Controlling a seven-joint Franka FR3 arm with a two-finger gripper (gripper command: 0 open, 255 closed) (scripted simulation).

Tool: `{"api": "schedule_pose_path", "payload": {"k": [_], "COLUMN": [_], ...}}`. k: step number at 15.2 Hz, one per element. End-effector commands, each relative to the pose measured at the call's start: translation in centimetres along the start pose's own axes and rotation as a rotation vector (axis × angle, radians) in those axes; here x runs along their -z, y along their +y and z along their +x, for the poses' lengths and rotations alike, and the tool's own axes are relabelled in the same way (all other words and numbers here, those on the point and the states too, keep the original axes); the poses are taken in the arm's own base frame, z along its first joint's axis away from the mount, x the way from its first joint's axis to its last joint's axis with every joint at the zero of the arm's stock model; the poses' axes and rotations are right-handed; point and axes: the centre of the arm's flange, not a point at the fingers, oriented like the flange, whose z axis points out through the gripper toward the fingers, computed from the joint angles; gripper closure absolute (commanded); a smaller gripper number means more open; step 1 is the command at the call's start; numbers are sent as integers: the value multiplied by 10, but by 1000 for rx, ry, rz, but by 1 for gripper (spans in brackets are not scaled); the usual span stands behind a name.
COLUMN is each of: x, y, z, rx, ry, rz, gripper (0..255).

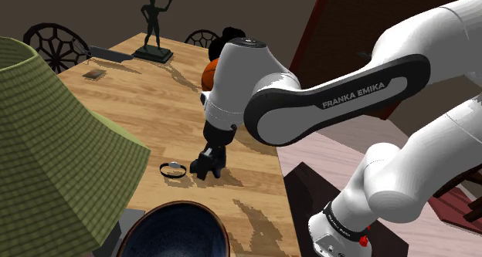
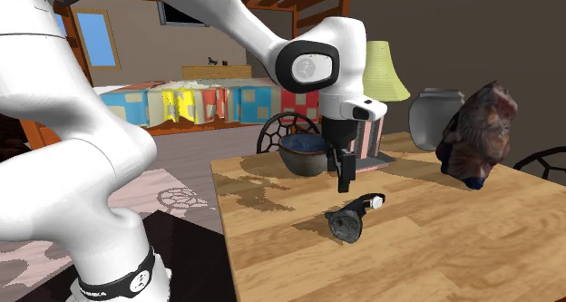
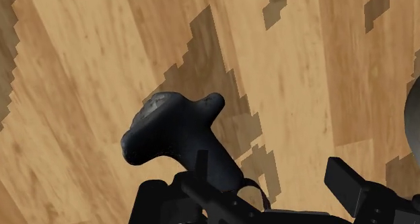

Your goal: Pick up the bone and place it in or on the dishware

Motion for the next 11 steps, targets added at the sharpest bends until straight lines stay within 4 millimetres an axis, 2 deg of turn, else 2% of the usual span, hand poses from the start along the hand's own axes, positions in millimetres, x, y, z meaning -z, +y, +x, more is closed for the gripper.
{"api": "schedule_pose_path", "payload": {"k": [1,9,10,11], "x": [-13,-13,-13,-13], "y": [0,0,0,0], "z": [1,1,1,1], "rx": [0,0,0,0], "ry": [1,1,1,1], "rz": [0,0,0,0], "gripper": [0,0,255,255]}}
